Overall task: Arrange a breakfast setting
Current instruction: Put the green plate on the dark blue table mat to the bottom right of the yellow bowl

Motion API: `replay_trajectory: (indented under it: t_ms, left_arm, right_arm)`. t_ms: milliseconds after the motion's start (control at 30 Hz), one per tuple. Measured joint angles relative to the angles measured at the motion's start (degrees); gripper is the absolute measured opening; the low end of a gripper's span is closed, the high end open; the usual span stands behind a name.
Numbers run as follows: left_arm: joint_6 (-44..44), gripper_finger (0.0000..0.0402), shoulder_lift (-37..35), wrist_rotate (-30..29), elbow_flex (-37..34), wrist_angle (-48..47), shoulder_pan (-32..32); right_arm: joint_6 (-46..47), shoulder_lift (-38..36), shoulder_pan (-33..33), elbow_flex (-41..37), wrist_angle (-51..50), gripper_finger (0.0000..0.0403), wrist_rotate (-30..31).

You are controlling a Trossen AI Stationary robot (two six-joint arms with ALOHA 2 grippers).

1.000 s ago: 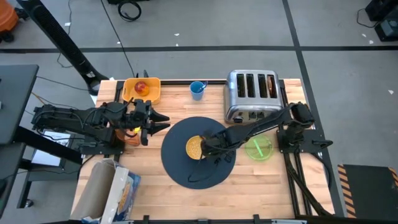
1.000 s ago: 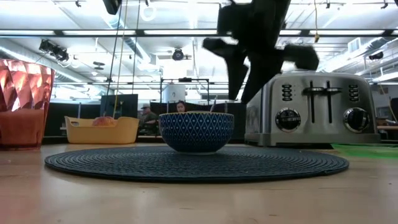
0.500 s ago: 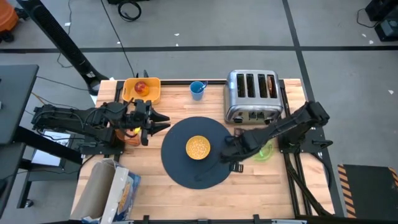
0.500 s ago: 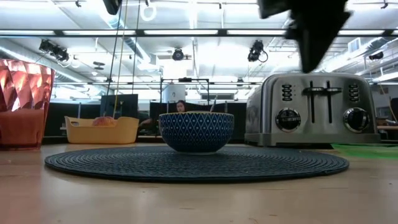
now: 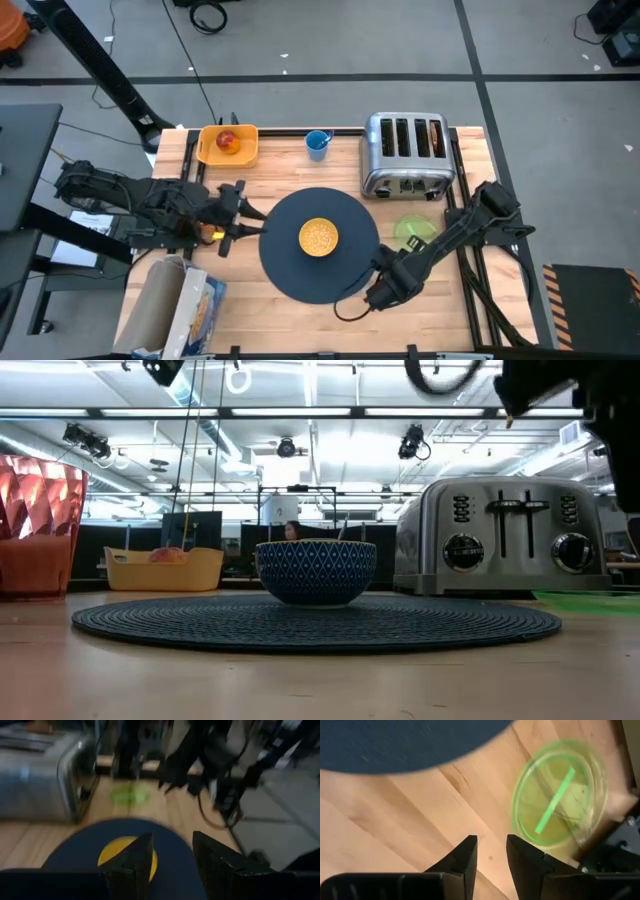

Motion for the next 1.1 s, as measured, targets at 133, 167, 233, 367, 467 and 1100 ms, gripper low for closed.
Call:
replay_trajectory:
  t_ms: [133,167,233,367,467,1100]
  left_arm:
    - [0.59,0.0146,0.01,-2.13,0.00,-3.58,-0.65]
    - [0.59,0.0146,0.00,-2.22,0.00,-3.97,-0.65]
    - [0.59,0.0146,0.00,-2.22,0.00,-4.26,-0.65]
    - [1.36,0.0146,0.00,-2.22,0.00,-4.40,-0.65]
    - [3.53,0.0146,0.00,-2.23,0.00,-4.34,-0.65]
    - [5.01,0.0146,0.00,-2.22,0.02,-3.50,-0.51]
  right_arm:
    - [0.35,1.03,-2.58,-2.41,0.45,0.0125,-2.25]
    - [0.77,0.93,-3.42,-3.37,1.35,0.0129,-2.84]
    - [1.93,0.91,-4.96,-4.75,1.68,0.0138,-3.69]
    - [2.08,1.48,-7.48,-7.27,2.43,0.0148,-5.00]
    - [1.73,2.67,-9.02,-8.13,3.51,0.0148,-5.29]
    - [1.20,7.93,-11.44,-10.03,6.68,0.0143,-5.67]
